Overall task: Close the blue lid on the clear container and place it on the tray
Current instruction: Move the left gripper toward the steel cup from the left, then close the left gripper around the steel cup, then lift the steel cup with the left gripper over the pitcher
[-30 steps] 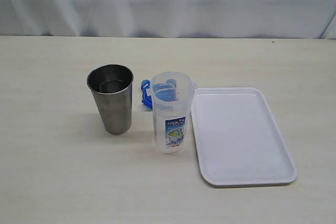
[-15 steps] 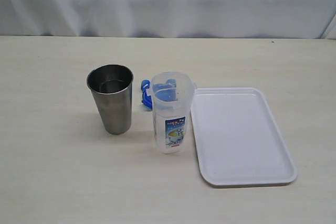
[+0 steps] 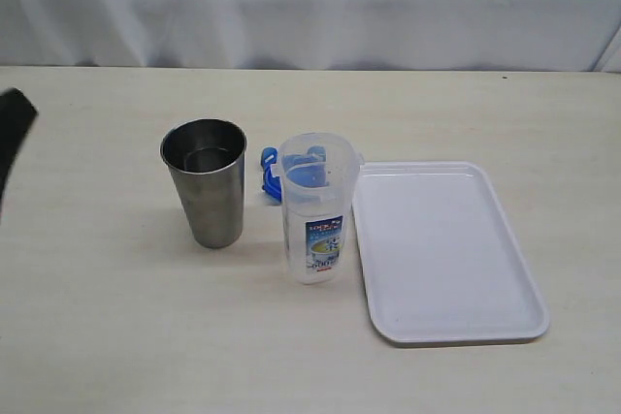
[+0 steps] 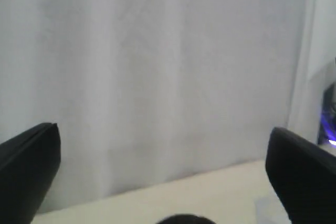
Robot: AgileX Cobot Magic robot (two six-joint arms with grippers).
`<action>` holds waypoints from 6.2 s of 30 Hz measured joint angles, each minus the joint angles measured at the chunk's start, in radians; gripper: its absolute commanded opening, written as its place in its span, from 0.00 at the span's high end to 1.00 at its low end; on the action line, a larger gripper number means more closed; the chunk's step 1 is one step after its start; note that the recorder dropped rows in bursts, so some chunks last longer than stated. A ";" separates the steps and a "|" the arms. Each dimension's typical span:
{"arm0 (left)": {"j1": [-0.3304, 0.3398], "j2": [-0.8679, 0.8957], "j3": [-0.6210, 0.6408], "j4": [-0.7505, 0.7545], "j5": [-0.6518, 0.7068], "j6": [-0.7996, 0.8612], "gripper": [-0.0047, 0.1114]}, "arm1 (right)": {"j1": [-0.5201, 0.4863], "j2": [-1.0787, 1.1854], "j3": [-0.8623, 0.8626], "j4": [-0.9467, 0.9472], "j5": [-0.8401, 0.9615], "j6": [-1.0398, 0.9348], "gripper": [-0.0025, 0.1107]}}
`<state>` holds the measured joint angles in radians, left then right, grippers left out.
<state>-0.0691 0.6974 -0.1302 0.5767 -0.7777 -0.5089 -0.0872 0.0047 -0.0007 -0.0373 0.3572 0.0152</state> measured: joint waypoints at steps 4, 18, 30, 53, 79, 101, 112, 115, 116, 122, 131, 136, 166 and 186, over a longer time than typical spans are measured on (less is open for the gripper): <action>0.000 0.255 0.000 0.072 -0.135 0.011 0.10 | 0.000 0.000 0.000 0.000 0.000 0.000 0.94; 0.000 0.783 -0.003 0.092 -0.414 0.280 0.10 | 0.000 0.000 0.000 0.000 0.000 0.000 0.94; 0.000 1.066 -0.107 0.126 -0.425 0.353 0.10 | 0.000 0.000 0.000 0.000 0.000 0.000 0.94; 0.000 1.135 -0.158 0.223 -0.429 0.454 0.05 | 0.000 0.000 0.000 0.000 0.000 0.000 0.94; -0.057 1.161 -0.253 0.069 -0.356 0.365 0.05 | 0.000 0.000 0.000 0.000 0.000 0.000 0.94; -0.115 1.438 -0.430 0.101 -0.429 0.408 0.05 | 0.000 0.000 0.000 0.000 0.000 0.000 0.94; -0.115 1.438 -0.511 0.129 -0.432 0.406 0.05 | 0.000 0.000 0.000 0.000 0.000 0.000 0.94; -0.115 1.438 -0.538 0.129 -0.432 0.406 0.05 | 0.000 0.000 0.000 0.000 0.000 0.000 0.94; -0.115 1.438 -0.541 0.129 -0.432 0.406 0.05 | 0.000 0.000 0.000 0.000 0.000 0.000 0.94; -0.118 1.438 -0.552 0.133 -0.432 0.384 0.05 | 0.000 0.000 0.000 0.000 0.000 0.000 0.94; -0.153 1.438 -0.556 0.095 -0.432 0.361 0.05 | 0.000 0.000 0.000 0.000 0.000 0.000 0.94; -0.153 1.438 -0.556 0.085 -0.432 0.361 0.06 | 0.000 0.000 0.000 0.000 0.000 0.000 0.94; -0.155 1.438 -0.556 0.049 -0.434 0.358 0.96 | 0.000 0.000 0.000 0.000 0.000 0.000 0.94; -0.155 1.402 -0.556 0.059 -0.378 0.358 0.96 | 0.000 0.000 0.000 0.000 0.000 0.000 0.94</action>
<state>-0.2240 2.0991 -0.6866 0.6360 -1.1556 -0.1510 -0.0872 0.0047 -0.0007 -0.0373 0.3572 0.0152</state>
